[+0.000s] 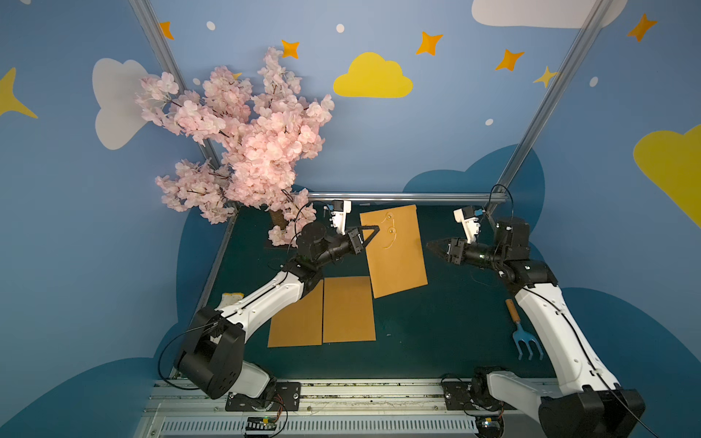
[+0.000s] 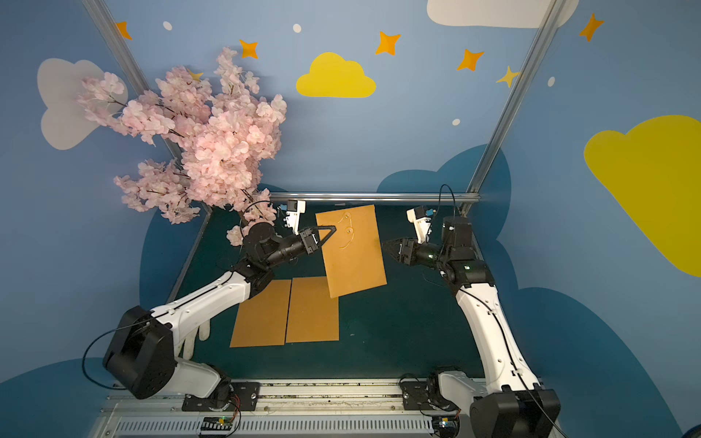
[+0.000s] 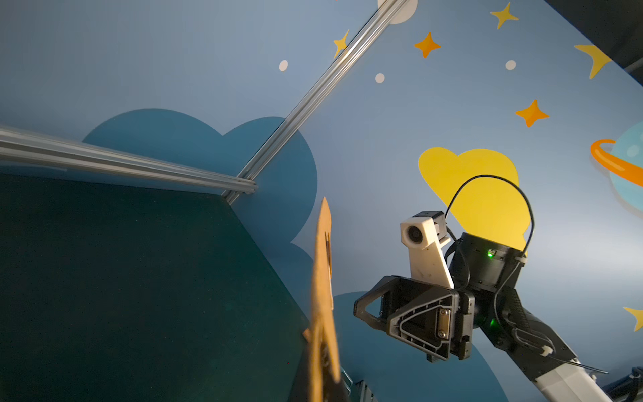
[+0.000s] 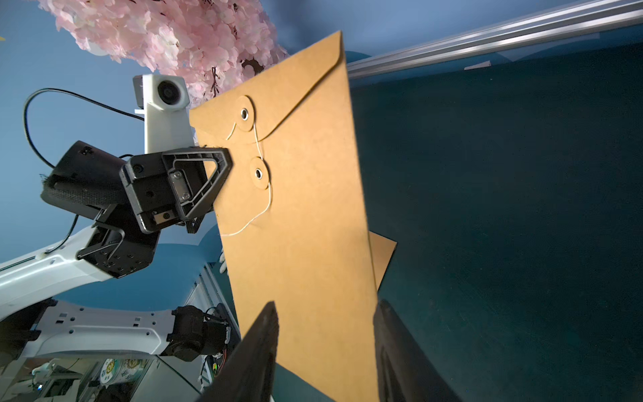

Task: Open the file bag
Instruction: Pick up the file bag from the center of the board, then open the file bag.

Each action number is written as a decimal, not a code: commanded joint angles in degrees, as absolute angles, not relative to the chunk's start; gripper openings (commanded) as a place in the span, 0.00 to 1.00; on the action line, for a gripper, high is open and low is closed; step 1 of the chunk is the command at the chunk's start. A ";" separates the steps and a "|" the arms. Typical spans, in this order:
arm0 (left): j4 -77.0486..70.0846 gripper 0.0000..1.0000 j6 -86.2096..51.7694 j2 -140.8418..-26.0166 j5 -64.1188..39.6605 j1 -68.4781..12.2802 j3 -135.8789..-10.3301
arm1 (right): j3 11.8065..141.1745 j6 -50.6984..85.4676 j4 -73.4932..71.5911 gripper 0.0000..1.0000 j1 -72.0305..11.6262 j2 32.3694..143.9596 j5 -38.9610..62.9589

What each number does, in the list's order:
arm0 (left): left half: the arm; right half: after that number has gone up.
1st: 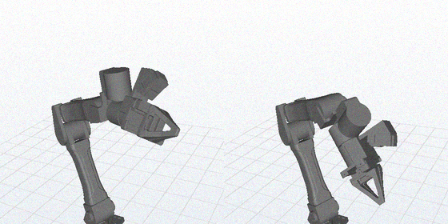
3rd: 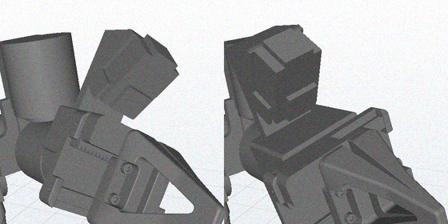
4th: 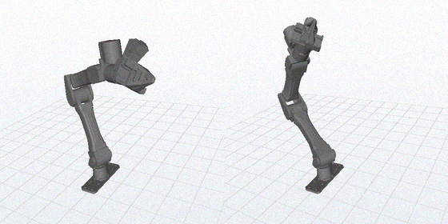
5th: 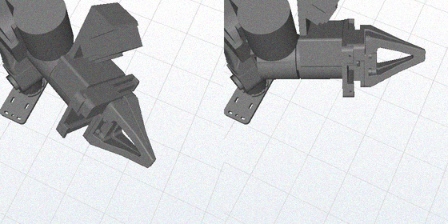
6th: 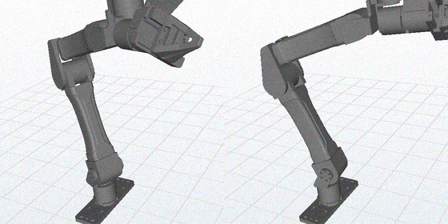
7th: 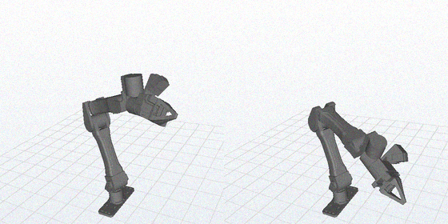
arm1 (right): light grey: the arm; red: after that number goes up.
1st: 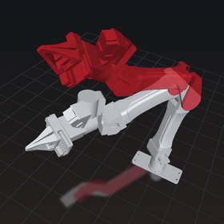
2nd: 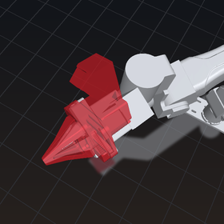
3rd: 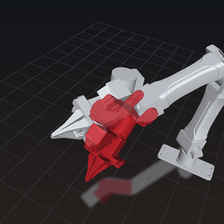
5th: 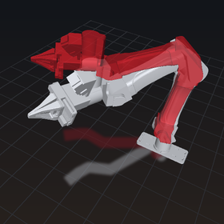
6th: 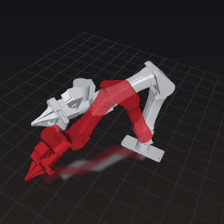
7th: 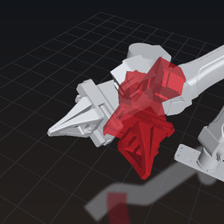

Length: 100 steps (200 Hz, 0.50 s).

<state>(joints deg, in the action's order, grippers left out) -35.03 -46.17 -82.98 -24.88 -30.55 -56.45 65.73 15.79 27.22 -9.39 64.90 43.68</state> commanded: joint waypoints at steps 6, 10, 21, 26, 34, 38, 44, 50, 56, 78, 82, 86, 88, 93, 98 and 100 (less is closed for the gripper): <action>-32.27 0.02 -39.79 -82.00 -20.19 -32.19 -55.37 | 68.69 15.77 33.35 0.45 -14.98 66.07 35.46; -31.91 0.03 -39.38 -81.93 -19.86 -32.46 -55.43 | 68.88 16.44 33.08 0.45 -15.64 66.26 34.86; -30.86 0.03 -38.17 -81.71 -18.62 -33.25 -55.55 | 69.15 18.69 31.96 0.44 -17.30 66.83 34.11; -30.49 0.03 -37.61 -81.66 -17.95 -33.57 -55.60 | 69.24 19.73 31.23 0.44 -17.90 67.22 34.18; -30.12 0.03 -36.77 -81.57 -17.10 -34.11 -55.55 | 69.49 21.05 30.38 0.42 -18.95 67.84 34.11; -30.08 0.03 -36.52 -81.63 -16.74 -34.29 -55.55 | 69.68 21.73 30.05 0.42 -19.43 68.20 33.86; -29.98 0.03 -36.31 -81.65 -16.42 -34.45 -55.58 | 70.02 22.67 29.82 0.41 -20.20 68.58 33.31; -30.05 0.02 -36.30 -81.74 -16.27 -34.54 -55.49 | 70.34 23.54 29.63 0.41 -20.73 69.00 32.84; -30.29 0.02 -36.32 -81.71 -16.12 -34.63 -55.38 | 70.66 24.40 29.47 0.40 -21.20 69.49 32.45; -31.45 0.03 -36.38 -81.74 -15.45 -34.72 -54.78 | 71.37 27.15 29.28 0.37 -22.15 71.29 32.21; -31.61 0.02 -36.34 -81.78 -15.39 -34.74 -54.76 | 71.32 27.51 29.27 0.36 -22.38 71.53 31.98; -31.76 0.03 -36.28 -81.82 -15.25 -34.80 -54.76 | 71.35 27.86 29.15 0.36 -22.61 71.77 31.83; -31.87 0.02 -36.29 -81.89 -15.17 -34.80 -54.76 | 71.36 28.02 29.06 0.36 -22.70 71.86 31.71; -32.04 0.02 -36.30 -81.89 -15.15 -34.89 -54.76 | 71.23 28.40 28.80 0.36 -22.97 72.08 31.59; -32.13 0.02 -36.25 -81.95 -15.16 -35.01 -54.76 | 71.12 28.83 28.51 0.36 -23.15 72.27 31.46; -32.16 0.03 -36.20 -81.99 -15.13 -35.03 -54.82 | 71.04 29.03 28.37 0.36 -23.21 72.32 31.40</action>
<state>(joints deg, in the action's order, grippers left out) -30.46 -37.65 -82.48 -16.47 -34.70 -55.22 69.65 25.36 29.61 -22.20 71.44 33.23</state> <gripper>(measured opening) 0.048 0.362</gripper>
